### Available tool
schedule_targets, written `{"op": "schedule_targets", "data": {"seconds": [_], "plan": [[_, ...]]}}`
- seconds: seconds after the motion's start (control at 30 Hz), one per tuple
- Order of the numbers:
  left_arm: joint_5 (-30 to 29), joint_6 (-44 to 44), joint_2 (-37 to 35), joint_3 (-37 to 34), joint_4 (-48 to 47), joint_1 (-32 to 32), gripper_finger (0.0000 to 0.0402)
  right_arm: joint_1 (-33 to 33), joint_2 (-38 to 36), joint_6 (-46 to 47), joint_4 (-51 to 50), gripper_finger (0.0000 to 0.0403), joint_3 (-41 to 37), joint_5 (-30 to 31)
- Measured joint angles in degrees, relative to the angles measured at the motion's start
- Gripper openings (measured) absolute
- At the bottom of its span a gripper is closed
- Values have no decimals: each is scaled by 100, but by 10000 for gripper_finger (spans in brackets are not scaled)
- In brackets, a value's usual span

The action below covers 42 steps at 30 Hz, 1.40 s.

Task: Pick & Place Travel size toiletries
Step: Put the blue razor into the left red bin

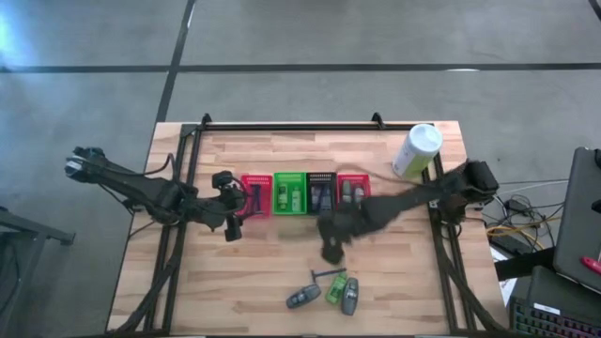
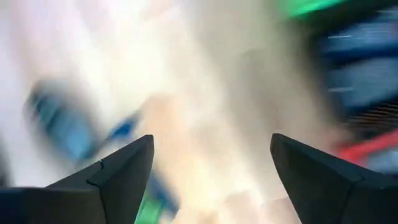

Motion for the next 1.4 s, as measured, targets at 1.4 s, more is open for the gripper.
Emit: {"op": "schedule_targets", "data": {"seconds": [1.4], "plan": [[4,-16,2,-85,6,-1,234,869,1989,-906,433,179,588,-429]]}}
